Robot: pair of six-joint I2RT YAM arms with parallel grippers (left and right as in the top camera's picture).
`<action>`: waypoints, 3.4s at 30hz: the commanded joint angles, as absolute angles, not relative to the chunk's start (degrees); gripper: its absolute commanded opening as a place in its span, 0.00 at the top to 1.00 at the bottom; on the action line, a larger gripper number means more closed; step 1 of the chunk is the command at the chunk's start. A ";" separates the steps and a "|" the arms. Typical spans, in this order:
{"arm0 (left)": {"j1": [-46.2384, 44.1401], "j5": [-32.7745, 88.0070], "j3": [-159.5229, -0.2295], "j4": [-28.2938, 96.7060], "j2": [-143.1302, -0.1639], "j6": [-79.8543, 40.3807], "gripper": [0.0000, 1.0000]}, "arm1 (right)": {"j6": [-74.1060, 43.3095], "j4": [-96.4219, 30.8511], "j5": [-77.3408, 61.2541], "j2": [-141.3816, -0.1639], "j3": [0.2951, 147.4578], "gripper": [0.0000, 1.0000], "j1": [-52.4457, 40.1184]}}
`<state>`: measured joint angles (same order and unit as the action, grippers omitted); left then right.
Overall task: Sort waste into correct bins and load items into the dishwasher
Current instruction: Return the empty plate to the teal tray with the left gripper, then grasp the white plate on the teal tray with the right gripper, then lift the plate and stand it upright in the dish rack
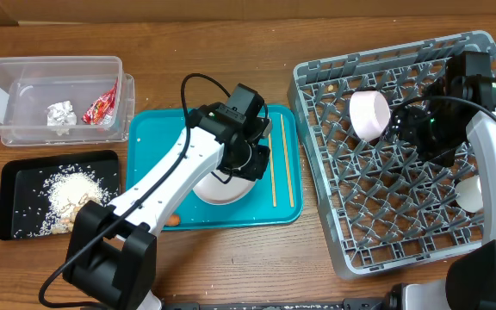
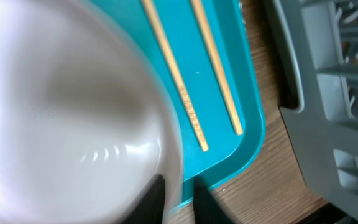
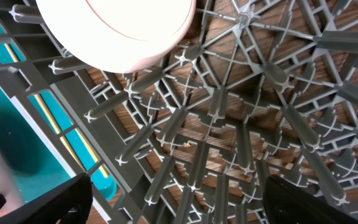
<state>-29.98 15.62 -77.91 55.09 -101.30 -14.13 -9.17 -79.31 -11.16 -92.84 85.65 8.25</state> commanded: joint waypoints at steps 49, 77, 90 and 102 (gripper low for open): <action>16.38 8.34 -95.70 85.03 -86.15 -13.69 0.08 | -31.79 -66.87 -10.74 -119.81 93.32 0.27 -37.54; 16.38 8.36 -95.61 85.54 -86.15 -12.84 0.09 | -39.13 -60.66 -7.35 -124.22 91.00 0.75 -38.79; 16.38 8.34 -95.61 85.49 -86.15 -12.82 0.09 | -34.89 -59.86 -4.05 -123.39 93.12 0.96 -37.36; 16.38 8.34 -95.64 85.21 -86.15 -12.82 0.08 | -27.83 -68.62 27.46 -102.37 107.02 0.96 -27.16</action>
